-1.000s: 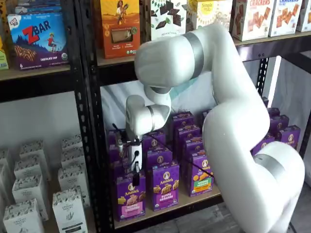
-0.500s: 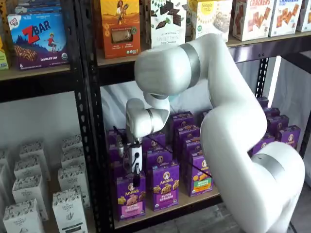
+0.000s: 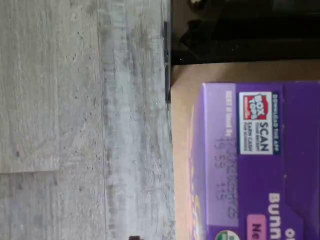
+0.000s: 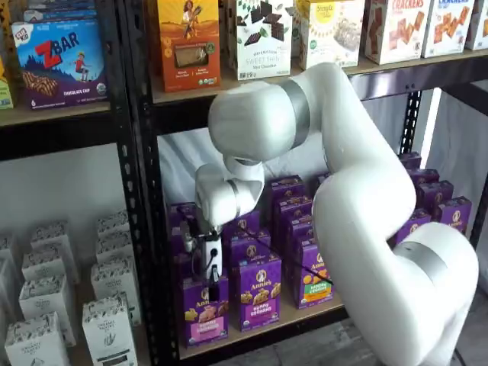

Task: Pick up the purple box with a pink patch in the middle, on the bottom shelf, the first box from the left

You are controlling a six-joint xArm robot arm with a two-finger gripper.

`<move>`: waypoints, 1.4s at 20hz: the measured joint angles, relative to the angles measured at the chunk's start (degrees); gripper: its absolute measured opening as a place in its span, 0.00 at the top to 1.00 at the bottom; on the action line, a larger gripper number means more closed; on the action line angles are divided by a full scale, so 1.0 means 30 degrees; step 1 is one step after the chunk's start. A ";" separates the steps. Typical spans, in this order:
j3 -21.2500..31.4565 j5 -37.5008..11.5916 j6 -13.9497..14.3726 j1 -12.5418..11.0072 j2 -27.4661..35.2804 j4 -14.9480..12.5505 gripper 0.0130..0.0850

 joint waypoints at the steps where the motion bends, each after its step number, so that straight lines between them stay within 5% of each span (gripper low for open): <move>1: 0.0032 -0.0149 0.0063 0.0010 0.0063 -0.0065 0.00; 16: -0.0137 -0.0938 -0.0114 0.0174 0.0765 0.0289 0.00; 18: -0.0186 -0.0851 -0.0182 0.0178 0.0804 0.0373 0.11; 28: -0.0349 -0.1081 -0.0072 0.0266 0.1040 0.0343 0.33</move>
